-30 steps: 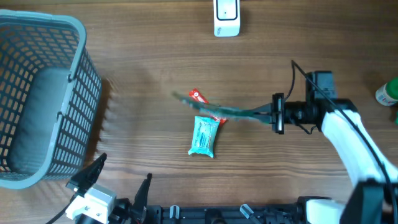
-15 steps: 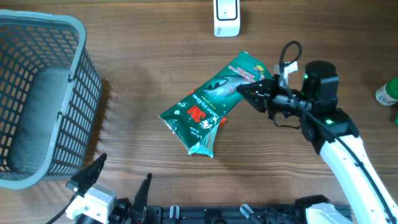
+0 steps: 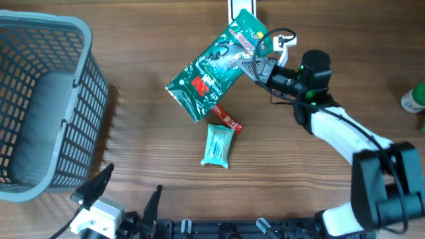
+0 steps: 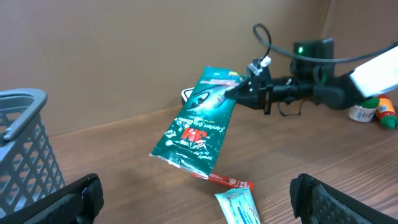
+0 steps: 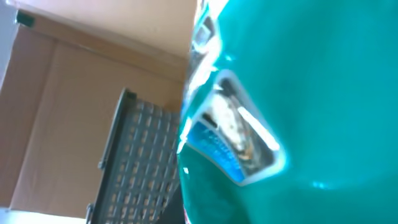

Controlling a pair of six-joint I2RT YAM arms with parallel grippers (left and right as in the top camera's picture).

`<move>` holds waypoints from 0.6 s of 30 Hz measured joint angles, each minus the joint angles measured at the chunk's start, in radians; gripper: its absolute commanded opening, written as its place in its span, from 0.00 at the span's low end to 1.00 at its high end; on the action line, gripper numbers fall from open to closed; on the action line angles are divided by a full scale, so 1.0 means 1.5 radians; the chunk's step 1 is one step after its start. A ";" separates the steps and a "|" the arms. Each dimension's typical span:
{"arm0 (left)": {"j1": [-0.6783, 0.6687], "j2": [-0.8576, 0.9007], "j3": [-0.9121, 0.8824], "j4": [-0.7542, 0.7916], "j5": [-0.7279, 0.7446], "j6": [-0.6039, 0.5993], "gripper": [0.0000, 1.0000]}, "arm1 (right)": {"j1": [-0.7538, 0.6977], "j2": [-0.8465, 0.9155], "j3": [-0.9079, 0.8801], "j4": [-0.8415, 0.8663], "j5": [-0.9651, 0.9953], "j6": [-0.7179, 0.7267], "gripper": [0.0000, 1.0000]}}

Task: Scan the item barcode
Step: 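Carry the green glove bag up to the white scanner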

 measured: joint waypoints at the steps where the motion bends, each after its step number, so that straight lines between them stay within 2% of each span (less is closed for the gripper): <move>1: 0.000 0.000 0.000 -0.001 0.000 0.000 1.00 | 0.000 0.017 0.003 0.022 0.007 0.012 0.04; 7: 0.000 0.000 0.000 0.000 0.000 0.000 1.00 | 0.000 0.167 0.112 0.064 0.041 0.074 0.04; 13: 0.000 0.000 0.000 0.000 0.000 0.000 1.00 | -0.001 0.287 0.284 0.008 0.073 0.107 0.05; 18: 0.000 0.000 0.000 0.000 0.000 0.000 1.00 | -0.001 0.331 0.317 -0.012 0.114 0.132 0.04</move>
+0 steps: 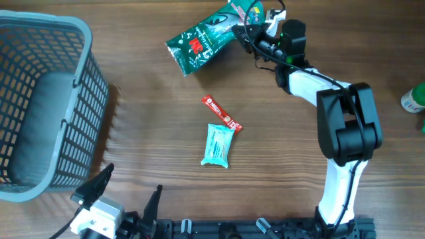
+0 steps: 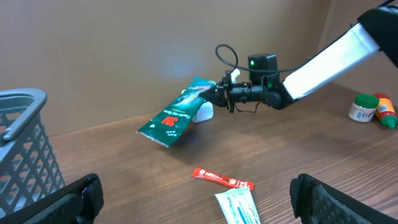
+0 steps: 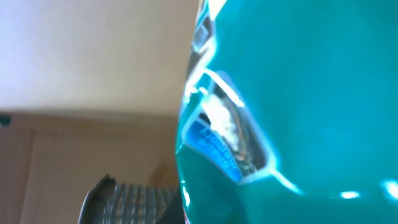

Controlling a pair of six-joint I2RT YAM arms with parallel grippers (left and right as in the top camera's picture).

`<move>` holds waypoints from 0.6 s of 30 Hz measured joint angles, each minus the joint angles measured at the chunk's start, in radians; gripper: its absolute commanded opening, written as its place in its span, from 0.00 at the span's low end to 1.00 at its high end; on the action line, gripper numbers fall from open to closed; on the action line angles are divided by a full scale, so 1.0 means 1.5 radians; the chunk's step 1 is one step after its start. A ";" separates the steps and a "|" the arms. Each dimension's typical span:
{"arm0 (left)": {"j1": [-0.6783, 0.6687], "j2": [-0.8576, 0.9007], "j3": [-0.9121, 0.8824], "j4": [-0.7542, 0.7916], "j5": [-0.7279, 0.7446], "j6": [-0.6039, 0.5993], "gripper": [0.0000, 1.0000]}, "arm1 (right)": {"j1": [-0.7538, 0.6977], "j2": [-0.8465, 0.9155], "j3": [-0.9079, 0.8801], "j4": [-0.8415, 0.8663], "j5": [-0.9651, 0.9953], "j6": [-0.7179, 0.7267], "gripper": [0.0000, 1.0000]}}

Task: Scan the item barcode
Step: 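Carry the green glove bag up to the white scanner, then move the glove bag to the right table edge and release it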

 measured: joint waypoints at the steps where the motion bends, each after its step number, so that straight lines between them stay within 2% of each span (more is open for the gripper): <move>1: 0.000 0.000 0.000 0.000 0.000 0.000 1.00 | 0.000 0.004 0.000 -0.007 0.007 0.003 0.04; 13: 0.000 0.000 0.000 0.000 0.000 0.000 1.00 | -0.005 0.012 0.000 -0.026 0.015 0.004 0.05; 18: 0.000 0.000 0.000 0.000 0.000 0.000 1.00 | -0.049 -0.001 0.001 -0.110 -0.018 -0.019 0.05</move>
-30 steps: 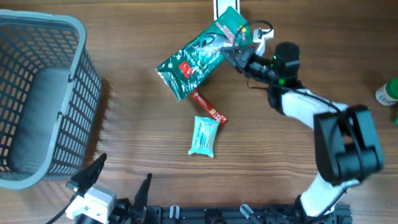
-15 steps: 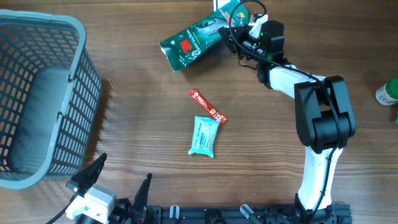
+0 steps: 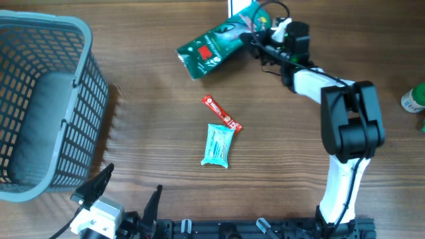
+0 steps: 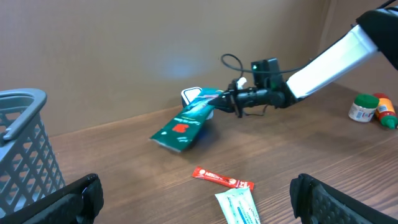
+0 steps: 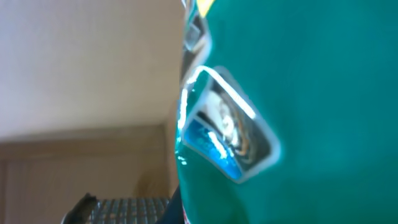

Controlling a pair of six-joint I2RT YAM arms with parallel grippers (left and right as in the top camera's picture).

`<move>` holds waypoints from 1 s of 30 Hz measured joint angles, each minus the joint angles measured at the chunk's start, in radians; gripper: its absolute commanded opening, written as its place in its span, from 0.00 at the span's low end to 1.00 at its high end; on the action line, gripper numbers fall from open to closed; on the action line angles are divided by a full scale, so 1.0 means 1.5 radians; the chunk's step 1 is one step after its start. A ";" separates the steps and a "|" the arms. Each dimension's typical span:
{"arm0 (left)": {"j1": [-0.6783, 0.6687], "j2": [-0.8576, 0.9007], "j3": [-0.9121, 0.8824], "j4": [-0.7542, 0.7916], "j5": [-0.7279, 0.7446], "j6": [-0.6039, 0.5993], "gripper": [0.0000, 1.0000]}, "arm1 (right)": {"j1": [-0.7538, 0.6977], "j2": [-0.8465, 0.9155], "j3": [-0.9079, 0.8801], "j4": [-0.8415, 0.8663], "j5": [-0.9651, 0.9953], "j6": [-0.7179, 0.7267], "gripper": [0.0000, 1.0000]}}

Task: Scan the item barcode
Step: 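Move the glove bag to the right table edge and release it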

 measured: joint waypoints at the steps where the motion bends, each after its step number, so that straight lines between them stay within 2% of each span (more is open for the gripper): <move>1: 0.000 0.000 0.000 0.000 0.000 0.000 1.00 | -0.018 -0.010 0.000 -0.030 -0.005 -0.008 0.05; 8: 0.000 0.000 0.000 0.000 0.000 0.000 1.00 | -0.173 -0.110 0.004 -0.202 -0.014 -0.092 0.05; 12: 0.000 0.000 0.000 0.000 0.000 0.000 1.00 | -0.286 -0.125 0.006 -0.274 -0.014 -0.124 0.05; 16: 0.000 0.000 0.000 0.000 0.000 0.000 1.00 | -0.415 -0.125 0.006 -0.285 -0.005 -0.163 0.05; 20: 0.000 0.000 0.000 0.000 0.000 0.000 1.00 | -0.505 -0.125 0.006 -0.283 0.014 -0.189 0.05; 24: 0.000 0.000 0.000 -0.007 0.000 0.000 1.00 | -0.571 -0.125 0.006 -0.293 0.066 -0.228 0.17; 25: 0.000 0.000 0.000 -0.013 0.000 0.000 1.00 | -0.580 -0.125 0.006 -0.297 0.079 -0.238 0.18; 30: 0.000 0.000 0.000 -0.062 0.000 0.000 1.00 | -0.596 -0.125 0.006 -0.299 0.119 -0.276 0.38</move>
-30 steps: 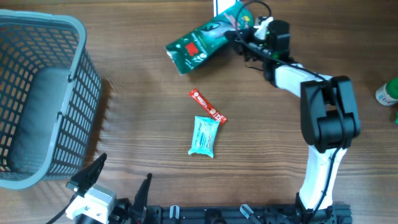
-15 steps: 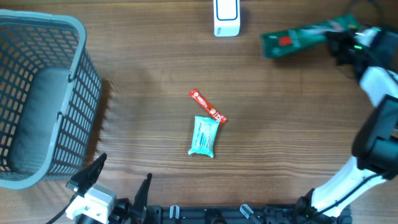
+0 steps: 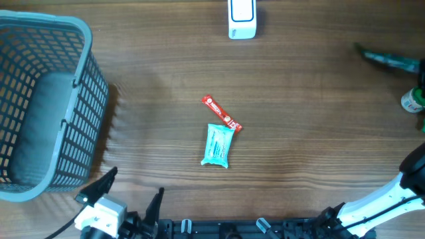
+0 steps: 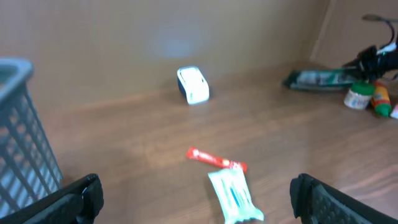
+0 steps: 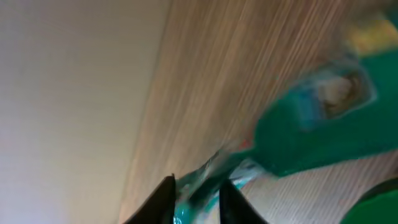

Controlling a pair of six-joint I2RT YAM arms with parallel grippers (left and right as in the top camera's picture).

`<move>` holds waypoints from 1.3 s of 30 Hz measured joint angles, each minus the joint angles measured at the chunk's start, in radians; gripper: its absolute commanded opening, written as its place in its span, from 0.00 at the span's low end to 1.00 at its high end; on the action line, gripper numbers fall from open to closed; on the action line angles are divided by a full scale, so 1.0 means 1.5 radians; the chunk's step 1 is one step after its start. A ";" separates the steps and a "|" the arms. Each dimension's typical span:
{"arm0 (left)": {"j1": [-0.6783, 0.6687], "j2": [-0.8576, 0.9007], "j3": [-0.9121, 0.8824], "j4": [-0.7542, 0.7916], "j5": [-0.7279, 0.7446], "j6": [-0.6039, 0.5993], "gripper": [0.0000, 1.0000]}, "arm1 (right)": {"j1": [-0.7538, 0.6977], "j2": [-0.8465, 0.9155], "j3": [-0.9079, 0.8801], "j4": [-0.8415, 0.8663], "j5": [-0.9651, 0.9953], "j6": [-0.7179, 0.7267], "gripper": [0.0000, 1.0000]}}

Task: Scan the item barcode
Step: 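Move the glove bag to the right table edge and release it, then reach the right gripper to the teal wipes packet and grasp it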

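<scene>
The white barcode scanner [image 3: 241, 18] stands at the table's back edge, also seen in the left wrist view [image 4: 193, 84]. The green snack packet [image 3: 390, 60] is at the far right, edge-on, low beside the bottles [image 4: 320, 79]. My right gripper [image 5: 196, 196] is shut on the packet's end [image 5: 311, 124]. The overhead view cuts this gripper off past its right border. My left gripper [image 3: 126, 196] hovers open at the front left with nothing between its fingers [image 4: 68, 199].
A grey basket [image 3: 80, 79] fills the left side. A red stick packet [image 3: 222, 113] and a teal wipes pack [image 3: 218, 145] lie mid-table. Two small bottles [image 4: 357, 98] stand at the right edge next to the green packet.
My right gripper has carried the green packet from over the scanner at the back to the far right, by the bottles. The left wrist view has shifted slightly; its gripper stays open.
The right gripper first held the green packet aloft just in front of the scanner. It then held it further back, beside the scanner, and afterwards flatter over the scanner. Now the packet is at the far right. The stick and wipes pack never moved.
</scene>
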 measured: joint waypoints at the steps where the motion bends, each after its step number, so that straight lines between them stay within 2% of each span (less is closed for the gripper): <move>1: 0.000 0.000 0.000 -0.015 0.000 0.000 1.00 | 0.000 0.000 0.000 0.000 0.002 -0.006 0.43; 8: 0.000 0.000 0.000 -0.124 -0.001 0.000 1.00 | 0.000 -0.014 0.000 -0.009 0.012 -0.027 0.72; 12: 0.000 0.000 0.000 -0.138 0.000 0.000 1.00 | 0.000 -0.094 0.000 -0.020 0.016 -0.046 1.00; 18: 0.000 0.000 0.000 -0.138 0.000 0.000 1.00 | 0.009 -0.289 0.002 -0.106 0.015 -0.051 0.99; 23: 0.000 0.000 0.000 -0.138 0.000 0.000 1.00 | 0.078 -0.371 0.007 -0.237 0.010 -0.052 1.00; 32: 0.000 0.000 0.000 -0.138 0.000 0.000 1.00 | 0.359 -0.378 0.004 -0.509 -0.055 -0.064 0.99; 39: 0.000 0.000 0.000 -0.138 0.000 0.000 1.00 | 0.607 -0.324 0.000 -0.658 -0.068 -0.189 0.98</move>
